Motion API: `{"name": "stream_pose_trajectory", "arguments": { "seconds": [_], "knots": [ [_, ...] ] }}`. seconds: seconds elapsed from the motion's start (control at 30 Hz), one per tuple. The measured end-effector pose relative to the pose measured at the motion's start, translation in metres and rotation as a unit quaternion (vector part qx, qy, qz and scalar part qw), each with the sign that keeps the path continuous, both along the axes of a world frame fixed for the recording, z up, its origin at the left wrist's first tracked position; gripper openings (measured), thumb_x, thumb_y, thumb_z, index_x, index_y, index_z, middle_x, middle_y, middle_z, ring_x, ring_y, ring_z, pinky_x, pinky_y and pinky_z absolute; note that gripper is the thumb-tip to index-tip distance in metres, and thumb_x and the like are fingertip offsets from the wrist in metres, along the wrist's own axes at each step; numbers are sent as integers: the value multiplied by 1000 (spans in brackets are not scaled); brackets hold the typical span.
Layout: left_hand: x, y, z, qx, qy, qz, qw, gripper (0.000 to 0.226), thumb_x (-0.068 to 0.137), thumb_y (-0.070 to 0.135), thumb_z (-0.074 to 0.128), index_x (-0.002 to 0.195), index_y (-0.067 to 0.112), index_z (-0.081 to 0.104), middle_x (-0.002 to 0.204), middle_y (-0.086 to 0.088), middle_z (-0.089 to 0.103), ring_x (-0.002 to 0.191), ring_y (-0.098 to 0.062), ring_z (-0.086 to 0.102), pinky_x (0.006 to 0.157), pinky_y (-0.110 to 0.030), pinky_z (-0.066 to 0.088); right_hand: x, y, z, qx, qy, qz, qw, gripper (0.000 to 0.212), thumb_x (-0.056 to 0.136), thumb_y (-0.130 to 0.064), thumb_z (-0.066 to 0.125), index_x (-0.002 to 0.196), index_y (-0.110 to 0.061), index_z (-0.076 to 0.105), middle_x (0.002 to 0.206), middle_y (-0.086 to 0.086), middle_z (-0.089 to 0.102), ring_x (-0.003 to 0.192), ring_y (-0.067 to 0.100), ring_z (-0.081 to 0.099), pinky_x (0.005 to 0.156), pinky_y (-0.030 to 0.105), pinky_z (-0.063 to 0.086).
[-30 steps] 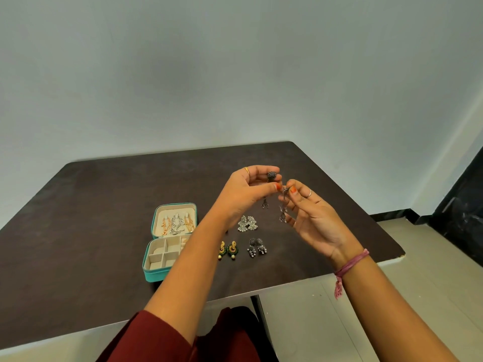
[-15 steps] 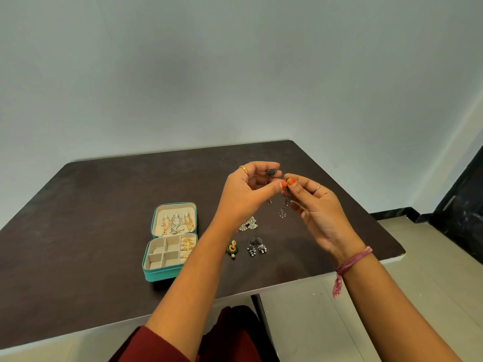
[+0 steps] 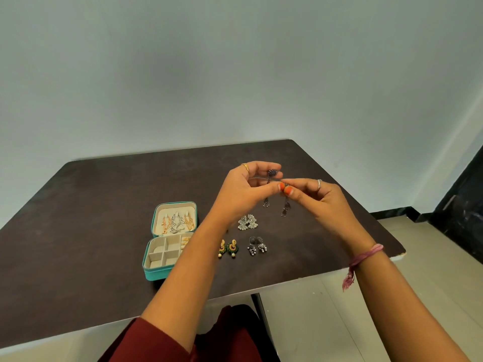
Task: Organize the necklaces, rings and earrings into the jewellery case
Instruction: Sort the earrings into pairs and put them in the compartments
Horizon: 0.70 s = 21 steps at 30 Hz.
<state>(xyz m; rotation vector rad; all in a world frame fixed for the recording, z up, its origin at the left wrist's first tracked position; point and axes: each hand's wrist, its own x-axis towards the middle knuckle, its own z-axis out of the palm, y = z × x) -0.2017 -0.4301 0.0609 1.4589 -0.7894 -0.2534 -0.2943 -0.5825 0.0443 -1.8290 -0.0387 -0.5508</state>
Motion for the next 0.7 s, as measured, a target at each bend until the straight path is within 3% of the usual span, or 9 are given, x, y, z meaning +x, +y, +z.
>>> {"name": "stream_pose_trajectory", "arguments": {
  "seconds": [0.13,0.3,0.57,0.7],
  "knots": [
    [2,-1,-4,-3,14,-13,1000,26,83,6,71,104,20,68,101,-1,73,95,-13,68,89,-30,55,0,-1,0,10,-3,1,1000,18,84,-15,66,101,-17,72,96,0,74,96,13,68,85,21,53],
    [5,-2,-9,2,22,-11,1000,18,90,14,63,108,15,68,102,-2,74,103,-12,67,88,-21,50,4,-6,-5,35,9,-22,999,14,86,-12,65,99,-15,71,96,7,72,92,14,66,84,23,53],
    [7,-8,-20,18,44,-7,999,16,94,13,58,109,10,63,101,-3,73,90,4,64,72,-9,46,12,-9,-10,113,7,-16,993,17,86,-9,64,102,-13,70,95,3,74,95,10,68,82,16,50],
    [12,-11,-29,53,9,13,998,13,90,16,63,102,18,69,98,-3,72,84,0,62,73,-14,48,13,-12,-17,101,21,-19,994,16,86,-11,65,101,-14,72,95,1,75,97,11,68,83,16,51]
  ]
}}
